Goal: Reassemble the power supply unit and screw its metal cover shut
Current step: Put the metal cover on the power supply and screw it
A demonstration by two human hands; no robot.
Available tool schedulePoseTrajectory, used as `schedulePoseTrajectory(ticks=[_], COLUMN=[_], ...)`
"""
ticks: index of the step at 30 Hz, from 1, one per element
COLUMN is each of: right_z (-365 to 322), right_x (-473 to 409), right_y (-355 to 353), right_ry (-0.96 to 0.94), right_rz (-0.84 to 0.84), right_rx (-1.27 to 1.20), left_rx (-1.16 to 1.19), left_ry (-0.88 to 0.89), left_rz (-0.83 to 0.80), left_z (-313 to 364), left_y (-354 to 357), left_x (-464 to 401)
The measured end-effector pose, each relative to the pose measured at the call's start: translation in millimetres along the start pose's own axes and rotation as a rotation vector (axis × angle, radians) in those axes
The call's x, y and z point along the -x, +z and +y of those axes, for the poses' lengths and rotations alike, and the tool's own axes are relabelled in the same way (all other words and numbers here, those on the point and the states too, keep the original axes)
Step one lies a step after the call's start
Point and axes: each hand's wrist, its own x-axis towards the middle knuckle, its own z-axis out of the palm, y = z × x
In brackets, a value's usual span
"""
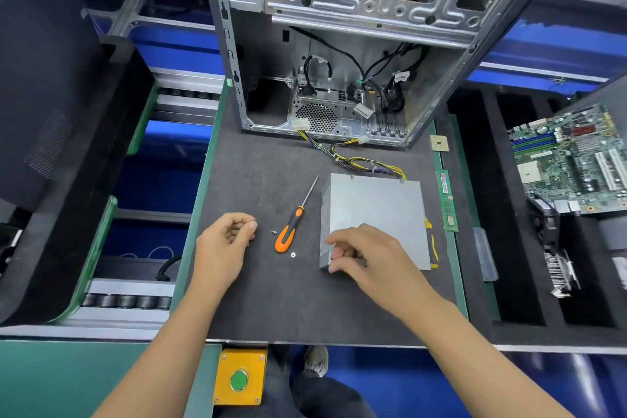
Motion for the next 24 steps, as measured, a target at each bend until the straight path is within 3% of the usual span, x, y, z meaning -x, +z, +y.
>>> schedulePoseTrajectory(ticks=[15, 21, 24], right_z=[-4.7, 4.2, 6.2], right_x=[5.5, 9.9, 14.4], right_y=[13.4, 18.6, 15.0], right_ry=[-0.196, -0.239, -0.127], right_rz=[0.207, 0.292, 0.380], right_rx=[0.329, 0.268, 0.076], left_rx=[0.003, 0.064, 0.208], left_ry=[0.020, -0.006, 0.003], left_rz=[-0.008, -0.023, -0.106], left_z=[0.7, 13.8, 38.7], left_y=[-0.1, 0.8, 3.6], left_x=[0.8, 8.9, 21.1])
